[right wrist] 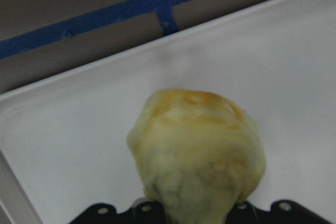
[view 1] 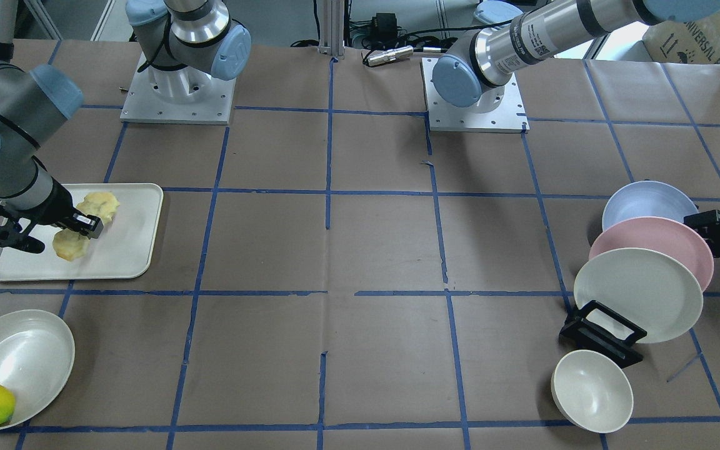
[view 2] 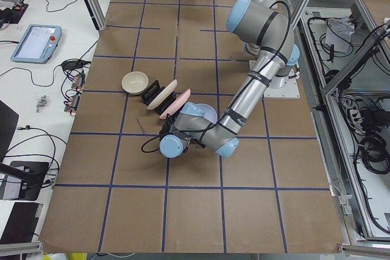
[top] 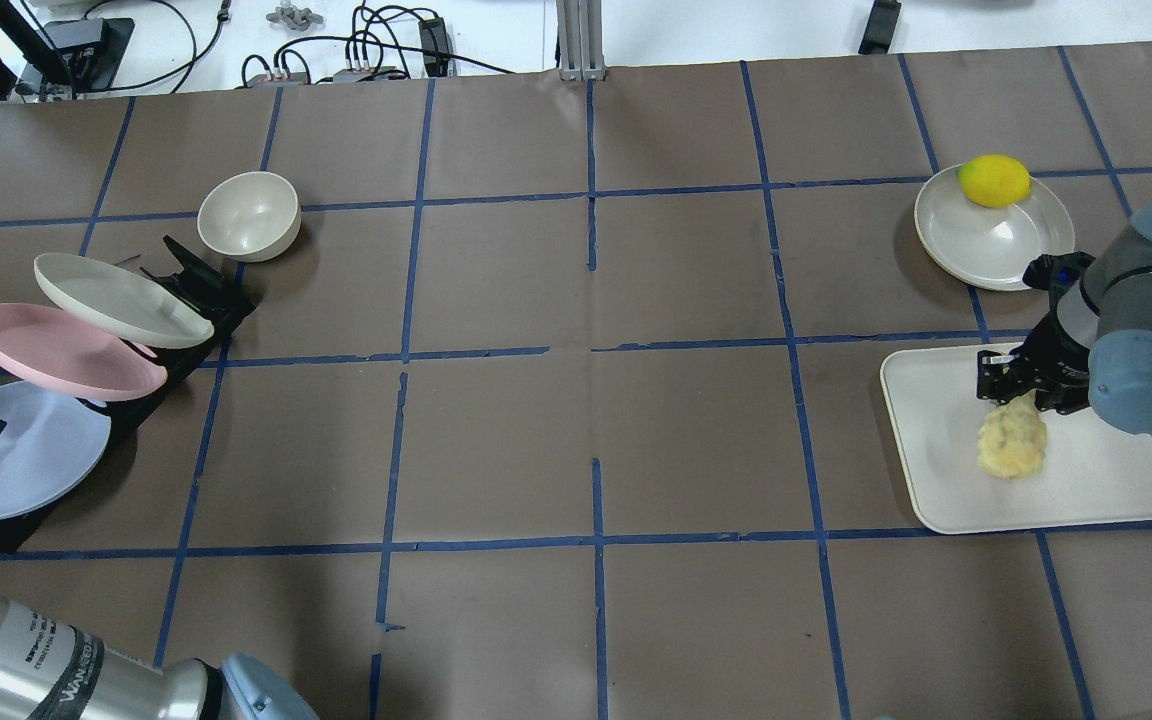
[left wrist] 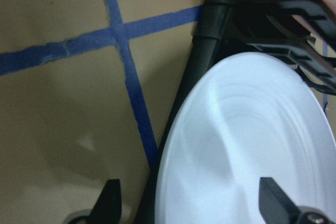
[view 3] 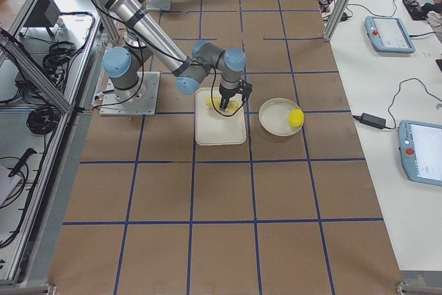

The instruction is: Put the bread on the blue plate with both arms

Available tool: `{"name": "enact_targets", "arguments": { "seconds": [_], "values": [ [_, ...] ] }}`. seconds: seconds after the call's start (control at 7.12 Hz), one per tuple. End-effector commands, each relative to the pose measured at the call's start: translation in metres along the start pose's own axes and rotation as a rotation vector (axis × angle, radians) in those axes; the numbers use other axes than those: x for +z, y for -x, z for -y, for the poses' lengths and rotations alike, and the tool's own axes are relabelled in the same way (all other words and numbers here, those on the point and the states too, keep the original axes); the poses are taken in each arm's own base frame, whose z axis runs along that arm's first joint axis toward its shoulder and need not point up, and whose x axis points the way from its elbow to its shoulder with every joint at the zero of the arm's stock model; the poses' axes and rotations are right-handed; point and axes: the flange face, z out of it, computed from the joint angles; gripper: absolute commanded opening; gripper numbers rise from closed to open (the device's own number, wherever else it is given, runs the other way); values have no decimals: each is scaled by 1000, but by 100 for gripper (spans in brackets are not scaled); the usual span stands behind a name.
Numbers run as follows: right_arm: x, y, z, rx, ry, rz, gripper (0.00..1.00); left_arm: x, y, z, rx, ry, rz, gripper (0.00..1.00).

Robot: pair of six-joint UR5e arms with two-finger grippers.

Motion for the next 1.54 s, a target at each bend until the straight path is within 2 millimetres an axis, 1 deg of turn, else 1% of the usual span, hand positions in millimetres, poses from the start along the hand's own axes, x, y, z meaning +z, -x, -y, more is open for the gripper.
{"name": "enact_targets", "arguments": {
  "seconds": [0.0,0.14,0.28,0.42,0.56,0.7,0.84,0.98,1.12,1.26,1.4],
  "values": [
    [-27,21,-9,-38,-63,22,4,-2,-1,-1,1,7,7,2],
    [-57,23,-24,-46,-74,26,4,-6,-2,-1,0,4,14,2],
    [-102,29,-51,-65,-122,45,4,-11,-3,0,1,1,22,1],
    [-143,33,-80,-109,-162,41,5,-19,-8,-1,-2,5,12,0],
    [-171,37,-96,-120,-178,38,5,-35,-27,-4,-5,3,15,0],
    [-184,53,-100,-200,-195,29,5,-56,-59,-11,-10,5,9,0],
    [-196,74,-102,-251,-213,27,5,-75,-93,-20,-16,8,1,0],
    [-214,88,-102,-277,-219,28,6,-91,-124,-29,-21,14,-21,0],
    [-237,91,-91,-260,-214,34,6,-101,-150,-36,-24,20,-43,0],
    [-258,100,-75,-279,-193,38,6,-115,-180,-45,-35,24,-61,0],
    [-278,120,-64,-293,-168,42,6,-126,-217,-54,-46,30,-88,0]
  ]
}}
